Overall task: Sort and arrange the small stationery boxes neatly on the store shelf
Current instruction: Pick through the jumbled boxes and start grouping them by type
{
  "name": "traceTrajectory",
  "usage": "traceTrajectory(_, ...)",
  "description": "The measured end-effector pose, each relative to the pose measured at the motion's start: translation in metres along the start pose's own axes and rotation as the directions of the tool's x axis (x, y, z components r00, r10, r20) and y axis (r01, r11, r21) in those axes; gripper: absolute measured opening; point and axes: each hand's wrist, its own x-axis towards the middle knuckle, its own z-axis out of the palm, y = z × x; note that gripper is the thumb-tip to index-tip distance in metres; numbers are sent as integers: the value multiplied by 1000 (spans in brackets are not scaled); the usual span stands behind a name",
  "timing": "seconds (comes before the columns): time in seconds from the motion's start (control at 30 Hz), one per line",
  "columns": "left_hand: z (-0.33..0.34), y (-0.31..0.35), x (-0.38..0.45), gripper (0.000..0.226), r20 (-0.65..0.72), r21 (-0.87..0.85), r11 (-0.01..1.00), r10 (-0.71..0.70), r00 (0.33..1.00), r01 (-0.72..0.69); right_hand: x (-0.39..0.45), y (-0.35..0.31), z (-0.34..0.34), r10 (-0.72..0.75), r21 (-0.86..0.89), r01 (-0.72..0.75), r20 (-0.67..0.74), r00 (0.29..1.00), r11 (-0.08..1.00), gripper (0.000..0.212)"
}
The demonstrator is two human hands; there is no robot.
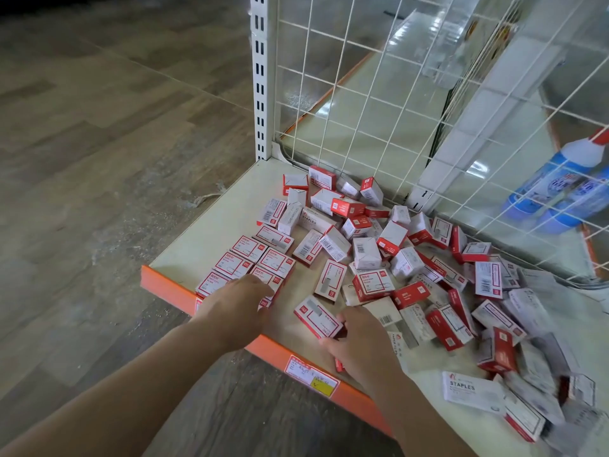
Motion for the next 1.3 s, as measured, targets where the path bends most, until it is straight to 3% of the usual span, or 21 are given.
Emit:
traceTrajectory(0.2,-1,12,0,36,41,-51,999,-17,999,19,-8,5,-11,30,146,-24,-37,999,989,30)
traceTrajectory(0.4,-1,33,7,30,92,-271,958,-74,993,97,-14,-2,-23,-39,145,45,-45,998,988,38)
traceTrajectory(0.53,0,34,11,21,121,-443,874,-163,979,200,-16,-4,-29,-28,167,33,-32,999,985,40)
traceTrajectory(0.77,0,36,5,19,173,-391,909,-80,982,143,-17,3,-36,-151,224,170,-98,984,960,32)
traceTrajectory(0.87,0,41,3,18,187,-397,913,-19,982,94,-18,-1,-37,-158,257,168,-58,986,952,32)
traceTrajectory(1.1,0,45,3,20,141,-427,903,5,990,57,-16,0,-37,-56,443,59,-20,998,895,15)
traceTrajectory(1.2,0,44,4,26,118,-497,863,-31,993,86,-16,3,-41,51,604,4,-74,996,797,9)
traceTrajectory(1.3,2,45,3,29,215,-467,876,-17,976,118,-16,4,-45,197,747,-36,-127,972,664,8)
